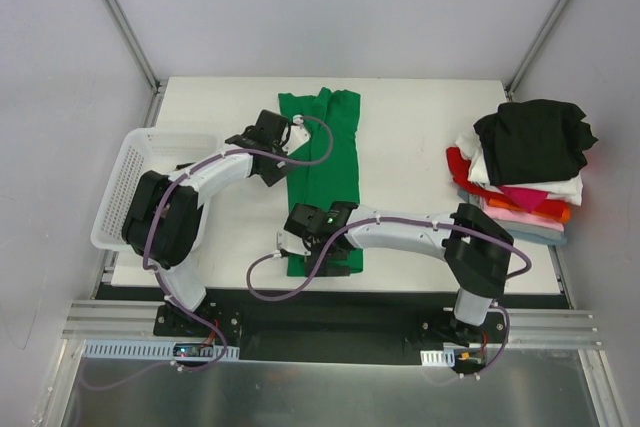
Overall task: Fold and stack the t-shirts
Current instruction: Rotate the tshirt 90 degrees, then grab the bottom of the folded rectangular tshirt with right arm
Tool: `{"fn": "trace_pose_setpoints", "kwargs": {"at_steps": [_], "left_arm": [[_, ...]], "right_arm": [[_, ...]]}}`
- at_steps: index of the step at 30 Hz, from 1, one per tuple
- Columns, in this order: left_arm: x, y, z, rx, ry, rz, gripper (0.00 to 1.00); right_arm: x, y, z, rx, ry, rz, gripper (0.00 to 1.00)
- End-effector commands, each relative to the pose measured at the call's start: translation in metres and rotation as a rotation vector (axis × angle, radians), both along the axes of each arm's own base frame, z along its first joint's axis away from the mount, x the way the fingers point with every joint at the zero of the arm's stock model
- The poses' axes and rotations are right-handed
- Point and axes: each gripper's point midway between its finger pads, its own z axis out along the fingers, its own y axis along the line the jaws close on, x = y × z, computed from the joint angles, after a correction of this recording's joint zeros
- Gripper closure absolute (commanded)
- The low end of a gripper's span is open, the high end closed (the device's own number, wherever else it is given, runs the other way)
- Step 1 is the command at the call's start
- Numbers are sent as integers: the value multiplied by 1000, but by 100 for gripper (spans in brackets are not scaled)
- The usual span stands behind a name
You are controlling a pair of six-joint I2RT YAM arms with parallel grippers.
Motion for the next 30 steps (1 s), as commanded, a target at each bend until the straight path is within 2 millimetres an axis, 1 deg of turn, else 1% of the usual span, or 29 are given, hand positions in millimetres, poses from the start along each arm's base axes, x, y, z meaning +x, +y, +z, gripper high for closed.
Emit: {"fn": "trace_pose_setpoints", "kwargs": {"at_steps": [1, 5, 6, 9, 12, 13, 16, 25, 30], "left_arm": [[6, 0, 24, -40, -75, 43, 1], [5, 4, 16, -25, -61, 47, 1], [5, 5, 16, -23, -62, 50, 1], [9, 11, 9, -22, -55, 70, 1], [13, 17, 4, -21, -47, 88, 1], [14, 22, -1, -17, -39, 100, 2], [17, 29, -5, -15, -34, 114, 3], [17, 27, -6, -33, -30, 112, 3], [15, 28, -12, -34, -17, 112, 3]], "right_arm": [[-13, 10, 10, 76, 43, -8, 2], [-24, 13, 5, 81, 77, -3, 2], [-30, 13, 1, 71, 81, 10, 2], [-38, 16, -5, 60, 72, 39, 2], [-40, 16, -9, 57, 73, 42, 2], [-41, 15, -11, 57, 77, 43, 2], [-38, 18, -13, 69, 65, 42, 2], [-37, 19, -24, 54, 67, 64, 1], [-33, 19, -32, 47, 85, 64, 1]]}}
